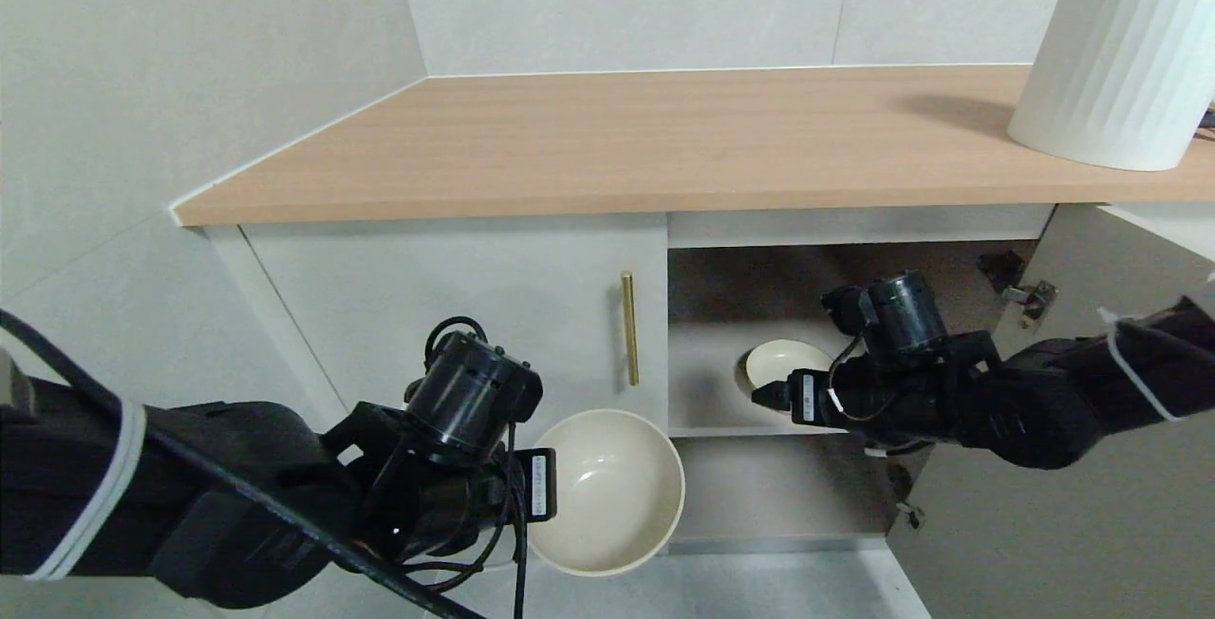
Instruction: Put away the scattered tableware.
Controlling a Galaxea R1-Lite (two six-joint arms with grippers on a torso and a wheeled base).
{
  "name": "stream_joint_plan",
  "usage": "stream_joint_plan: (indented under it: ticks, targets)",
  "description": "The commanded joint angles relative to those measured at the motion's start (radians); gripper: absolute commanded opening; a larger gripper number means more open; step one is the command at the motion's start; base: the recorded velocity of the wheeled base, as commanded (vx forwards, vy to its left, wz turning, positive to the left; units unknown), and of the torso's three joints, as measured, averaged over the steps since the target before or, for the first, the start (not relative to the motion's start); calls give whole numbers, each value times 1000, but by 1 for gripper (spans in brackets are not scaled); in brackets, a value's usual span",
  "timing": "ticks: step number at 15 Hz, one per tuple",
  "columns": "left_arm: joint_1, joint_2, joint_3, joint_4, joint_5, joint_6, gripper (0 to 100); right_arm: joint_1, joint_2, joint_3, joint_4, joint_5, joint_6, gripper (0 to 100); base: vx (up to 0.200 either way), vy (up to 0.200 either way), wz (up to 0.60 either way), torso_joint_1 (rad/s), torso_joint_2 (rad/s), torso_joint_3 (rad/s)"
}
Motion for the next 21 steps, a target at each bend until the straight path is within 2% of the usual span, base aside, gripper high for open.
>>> stream_joint_plan:
  ticks: [1,3,8,10,15,21]
  targets:
    - [-13,45,-1,0,2,-1,0,119,-174,63,49,47,-5,100,0,0,0,0,0,0]
    - [-14,45,-6,0,2,-1,0,174,-192,89,50,49,-11,100,0,0,0,0,0,0]
    - [-16,42,-7,-3,2,1,0,244,-177,127,49,55,-44,100,0,0,0,0,0,0]
    - [-36,22,-7,-3,2,-1,0,266,-135,129,39,43,-57,100,0,0,0,0,0,0]
    - [-71,-38,-1,0,2,16,0,267,-80,115,-24,-9,-44,100,0,0,0,0,0,0]
    - [-72,-27,0,2,2,18,0,267,-68,117,-43,-19,-34,100,0,0,0,0,0,0]
